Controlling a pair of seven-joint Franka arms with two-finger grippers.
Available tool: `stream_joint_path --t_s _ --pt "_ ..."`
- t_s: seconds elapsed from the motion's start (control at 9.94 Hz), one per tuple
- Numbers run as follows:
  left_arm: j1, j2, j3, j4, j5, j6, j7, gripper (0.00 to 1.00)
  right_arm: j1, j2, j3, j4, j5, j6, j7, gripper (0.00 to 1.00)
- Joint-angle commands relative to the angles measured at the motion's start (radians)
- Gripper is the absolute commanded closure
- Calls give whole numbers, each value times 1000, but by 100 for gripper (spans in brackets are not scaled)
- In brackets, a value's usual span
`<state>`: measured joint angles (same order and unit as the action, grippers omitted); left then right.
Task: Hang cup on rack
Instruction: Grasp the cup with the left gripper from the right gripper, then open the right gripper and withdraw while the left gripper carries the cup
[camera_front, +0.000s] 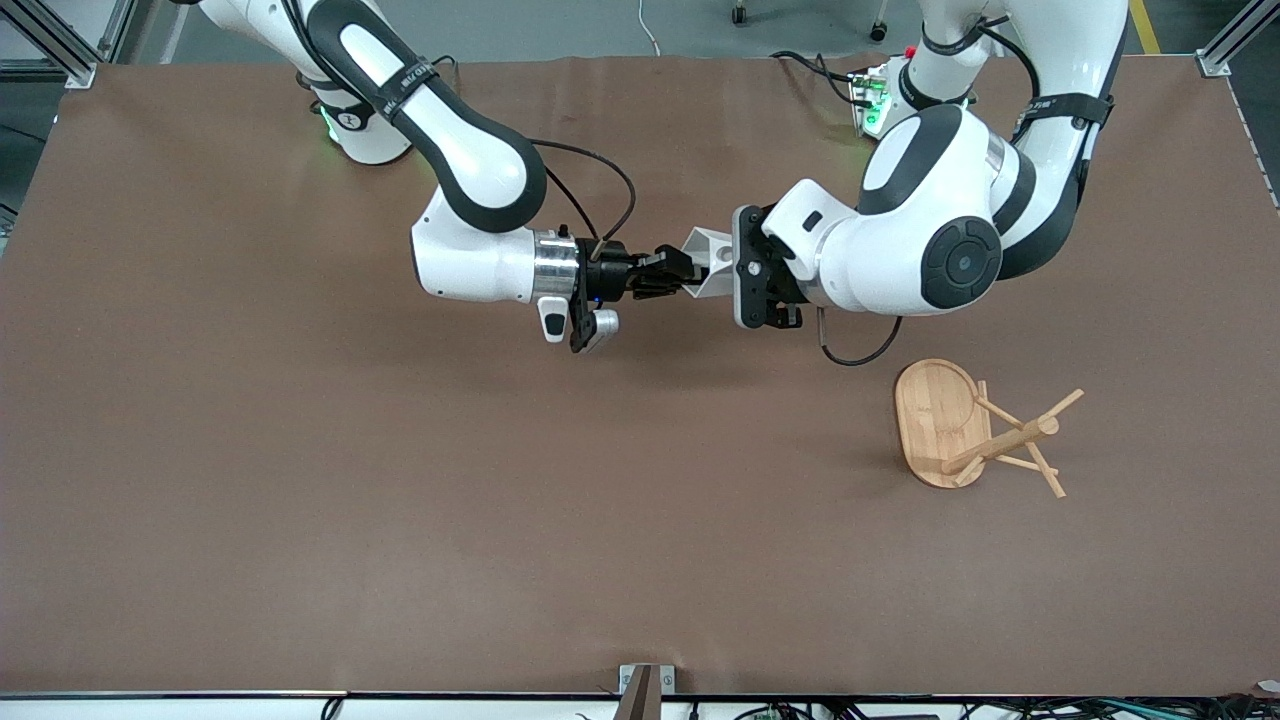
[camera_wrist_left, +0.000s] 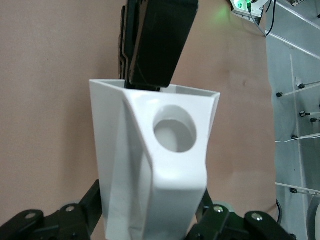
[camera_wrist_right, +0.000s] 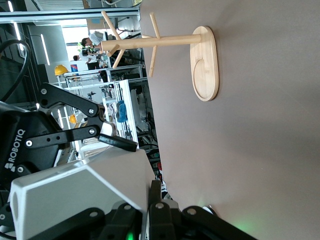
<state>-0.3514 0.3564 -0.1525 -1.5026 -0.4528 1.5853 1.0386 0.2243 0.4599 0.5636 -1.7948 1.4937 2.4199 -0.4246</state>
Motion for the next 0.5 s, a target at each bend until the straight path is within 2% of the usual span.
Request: stream_joint_path --t_s 0.0,0.1,0.2,0.4 --pt "8 -7 -25 -48 15 12 17 80 -16 -24 13 -5 42 22 -20 14" --pt "8 -13 -25 -50 35 12 20 84 -17 -26 13 -5 42 24 -22 0" --pt "8 -17 -24 -51 40 12 20 91 -17 -24 13 -6 42 27 -22 0" --pt "38 -46 -19 -51 72 19 17 98 -52 -50 12 -55 40 24 -19 0"
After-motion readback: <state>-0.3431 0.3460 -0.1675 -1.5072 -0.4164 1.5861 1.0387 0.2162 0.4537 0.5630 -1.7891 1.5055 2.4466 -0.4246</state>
